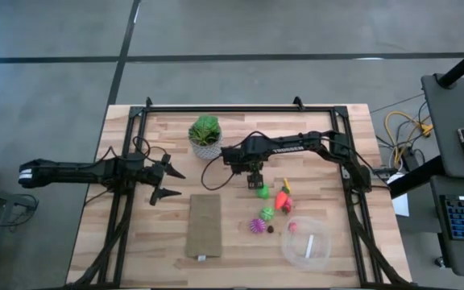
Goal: Pick and placing Produce into tupperware
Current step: Put the top strawberry into the transparent container
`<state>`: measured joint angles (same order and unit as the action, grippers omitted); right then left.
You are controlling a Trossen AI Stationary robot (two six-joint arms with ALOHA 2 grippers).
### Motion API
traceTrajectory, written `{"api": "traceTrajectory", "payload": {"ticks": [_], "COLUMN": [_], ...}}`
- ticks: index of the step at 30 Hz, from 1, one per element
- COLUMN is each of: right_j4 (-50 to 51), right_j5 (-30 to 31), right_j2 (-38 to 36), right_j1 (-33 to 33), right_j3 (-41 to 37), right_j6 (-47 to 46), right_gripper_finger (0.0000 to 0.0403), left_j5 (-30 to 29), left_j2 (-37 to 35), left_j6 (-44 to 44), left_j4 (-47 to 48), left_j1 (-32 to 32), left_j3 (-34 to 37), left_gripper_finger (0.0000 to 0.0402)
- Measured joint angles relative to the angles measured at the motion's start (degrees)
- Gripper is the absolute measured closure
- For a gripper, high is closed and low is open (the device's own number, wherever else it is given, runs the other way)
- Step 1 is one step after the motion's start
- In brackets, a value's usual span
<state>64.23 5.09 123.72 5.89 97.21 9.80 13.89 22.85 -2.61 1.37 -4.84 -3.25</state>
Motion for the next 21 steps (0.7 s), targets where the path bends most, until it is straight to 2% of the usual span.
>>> {"api": "traceTrajectory", "payload": {"ticks": [5,21], "right_j4": [0.0,-2.9], "right_j5": [-4.4,-2.5], "right_j2": [0.0,0.0], "right_j1": [-0.1,0.1], "right_j3": [-0.2,-2.1], "right_j6": [-3.5,-8.8], "right_gripper_finger": [0.0122,0.0189], "left_j5": [0.0,0.0], "left_j2": [0.0,0.0], "left_j6": [0.0,0.0], "left_j4": [0.0,0.0], "left_j1": [0.0,0.0], "left_j3": [0.0,0.0], "left_gripper_finger": [0.0118,0.0118]}}
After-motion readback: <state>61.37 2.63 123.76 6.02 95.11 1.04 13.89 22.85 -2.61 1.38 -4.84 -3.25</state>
